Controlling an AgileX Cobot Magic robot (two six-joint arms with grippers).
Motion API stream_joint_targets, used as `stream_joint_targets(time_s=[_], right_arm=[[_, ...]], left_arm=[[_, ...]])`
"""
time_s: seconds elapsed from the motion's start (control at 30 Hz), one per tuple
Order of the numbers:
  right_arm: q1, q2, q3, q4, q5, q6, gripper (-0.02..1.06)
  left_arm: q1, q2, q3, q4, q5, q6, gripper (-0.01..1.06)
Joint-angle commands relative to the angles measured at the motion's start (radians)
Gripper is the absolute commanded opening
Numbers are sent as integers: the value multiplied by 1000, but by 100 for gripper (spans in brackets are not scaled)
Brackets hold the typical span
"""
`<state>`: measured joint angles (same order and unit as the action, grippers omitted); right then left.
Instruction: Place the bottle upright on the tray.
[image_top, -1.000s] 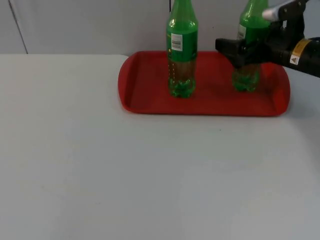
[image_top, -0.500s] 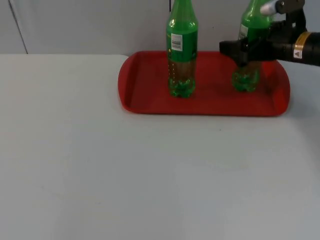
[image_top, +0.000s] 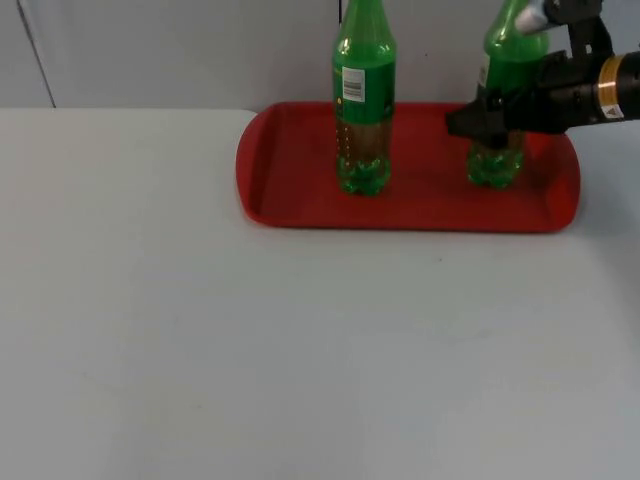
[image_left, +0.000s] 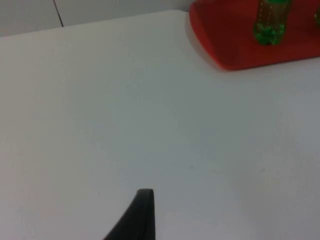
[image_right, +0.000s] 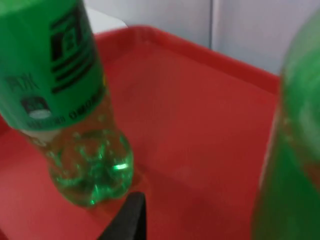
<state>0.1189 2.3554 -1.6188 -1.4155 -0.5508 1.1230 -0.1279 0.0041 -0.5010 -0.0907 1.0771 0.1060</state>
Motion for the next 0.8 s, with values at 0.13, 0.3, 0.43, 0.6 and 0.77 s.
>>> stream_joint_targets(time_s=[0.13,0.3,0.43,0.6,0.77], right_arm=[[-7,-43,5,-104,38,113,105],[-7,-69,5,-281,71,292,105],[-7,-104,13,-329,78,427,105],[-7,-173,53,-329,78,459,105],[-7,-250,117,-329,80,465,105]], left_arm=[[1,-4,5,2,-1,-7,105],[1,-4,5,2,-1,-7,105],[1,-4,5,2,-1,-7,105],[1,-4,5,3,-1,-7,105],[1,-4,5,3,-1,-7,105]])
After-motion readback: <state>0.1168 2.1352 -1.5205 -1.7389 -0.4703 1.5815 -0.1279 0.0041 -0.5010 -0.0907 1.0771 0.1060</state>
